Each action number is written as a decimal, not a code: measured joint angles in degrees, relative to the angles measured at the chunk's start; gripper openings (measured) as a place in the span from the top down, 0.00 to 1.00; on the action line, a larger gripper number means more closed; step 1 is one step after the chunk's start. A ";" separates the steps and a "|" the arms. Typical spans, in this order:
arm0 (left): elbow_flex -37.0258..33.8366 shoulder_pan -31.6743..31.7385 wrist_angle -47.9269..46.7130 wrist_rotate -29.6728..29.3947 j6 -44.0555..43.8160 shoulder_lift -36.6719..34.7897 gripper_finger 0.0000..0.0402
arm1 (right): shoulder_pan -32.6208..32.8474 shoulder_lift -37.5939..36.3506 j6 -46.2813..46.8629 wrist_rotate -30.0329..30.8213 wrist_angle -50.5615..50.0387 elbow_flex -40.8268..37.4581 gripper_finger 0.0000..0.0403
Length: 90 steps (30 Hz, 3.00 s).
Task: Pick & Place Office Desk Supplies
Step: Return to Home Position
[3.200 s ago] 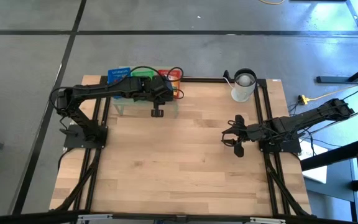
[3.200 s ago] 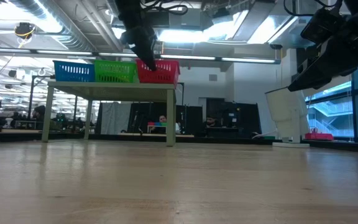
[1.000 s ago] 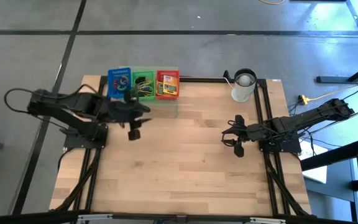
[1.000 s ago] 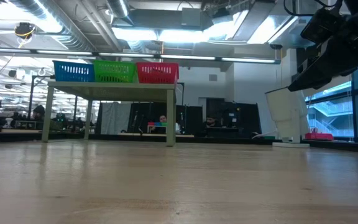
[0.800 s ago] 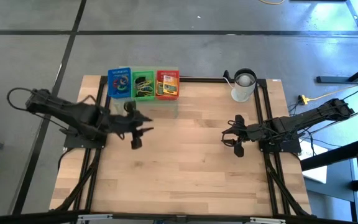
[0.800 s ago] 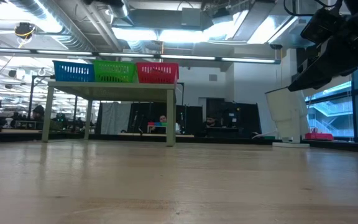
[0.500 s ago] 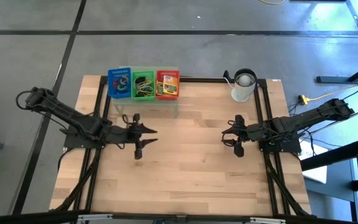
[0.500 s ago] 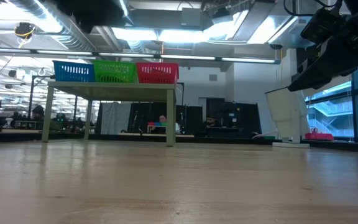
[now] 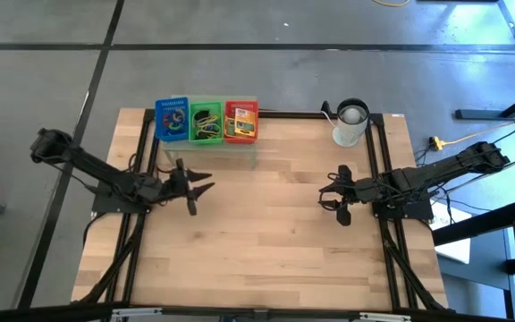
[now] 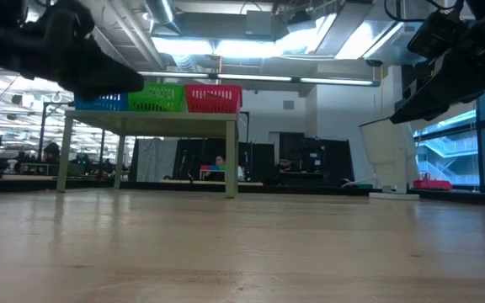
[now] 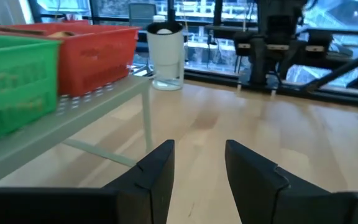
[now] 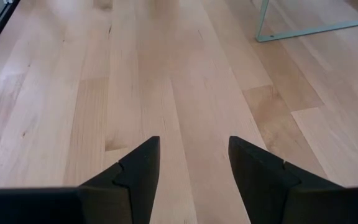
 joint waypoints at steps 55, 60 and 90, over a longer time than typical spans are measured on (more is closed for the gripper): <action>-6.17 1.32 -15.64 -12.36 4.80 -20.11 0.66 | 0.00 -0.85 0.00 -0.15 -0.09 0.00 0.52; -6.17 1.32 -15.67 -12.36 4.81 -20.11 0.67 | -0.01 -4.71 -0.01 -0.15 0.00 0.00 0.52; -6.14 1.33 -15.67 -12.38 4.79 -20.11 0.66 | -11.06 -30.61 -19.19 25.36 40.11 -19.61 0.52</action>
